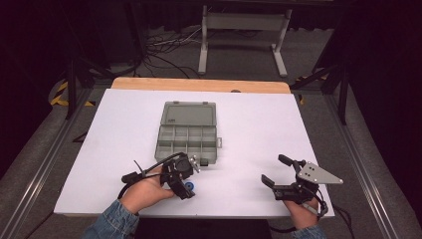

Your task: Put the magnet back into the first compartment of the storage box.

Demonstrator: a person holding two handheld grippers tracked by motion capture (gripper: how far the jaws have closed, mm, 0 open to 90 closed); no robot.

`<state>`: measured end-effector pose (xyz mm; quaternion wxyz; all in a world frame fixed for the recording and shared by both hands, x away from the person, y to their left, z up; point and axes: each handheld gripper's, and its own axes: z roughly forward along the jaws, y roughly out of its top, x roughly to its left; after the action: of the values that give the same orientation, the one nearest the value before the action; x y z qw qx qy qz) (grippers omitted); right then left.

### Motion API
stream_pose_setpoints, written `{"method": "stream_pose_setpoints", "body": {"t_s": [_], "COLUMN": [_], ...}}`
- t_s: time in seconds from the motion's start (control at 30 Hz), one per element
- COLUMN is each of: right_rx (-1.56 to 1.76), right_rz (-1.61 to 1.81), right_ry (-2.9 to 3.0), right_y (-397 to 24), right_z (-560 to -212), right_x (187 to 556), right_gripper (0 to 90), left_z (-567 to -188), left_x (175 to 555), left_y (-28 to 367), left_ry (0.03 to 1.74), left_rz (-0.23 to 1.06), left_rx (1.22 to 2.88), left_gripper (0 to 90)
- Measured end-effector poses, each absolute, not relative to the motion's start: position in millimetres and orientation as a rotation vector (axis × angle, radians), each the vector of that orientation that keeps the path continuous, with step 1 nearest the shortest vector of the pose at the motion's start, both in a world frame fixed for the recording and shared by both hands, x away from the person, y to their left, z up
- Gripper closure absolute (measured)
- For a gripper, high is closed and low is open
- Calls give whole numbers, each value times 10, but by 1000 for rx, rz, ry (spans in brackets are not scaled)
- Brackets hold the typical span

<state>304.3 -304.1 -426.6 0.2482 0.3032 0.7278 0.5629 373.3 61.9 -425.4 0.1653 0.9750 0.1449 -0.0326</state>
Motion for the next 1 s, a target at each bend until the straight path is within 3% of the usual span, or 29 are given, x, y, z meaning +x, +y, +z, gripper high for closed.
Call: {"method": "stream_pose_setpoints", "body": {"t_s": [0.5, 1.0], "right_rx": [830, 831], "right_rz": [1540, 1528], "right_ry": [1991, 1997], "right_y": [-3041, -3037], "right_z": [-4275, -4277], "right_x": [3049, 3051], "right_gripper": [85, 85], "left_z": [-4275, -4136], "left_x": [3737, 3699], "left_y": [608, 631], "left_ry": [407, 391], "left_rz": [-19, 1], "left_rx": [2799, 2773], "left_gripper": [613, 624]}}
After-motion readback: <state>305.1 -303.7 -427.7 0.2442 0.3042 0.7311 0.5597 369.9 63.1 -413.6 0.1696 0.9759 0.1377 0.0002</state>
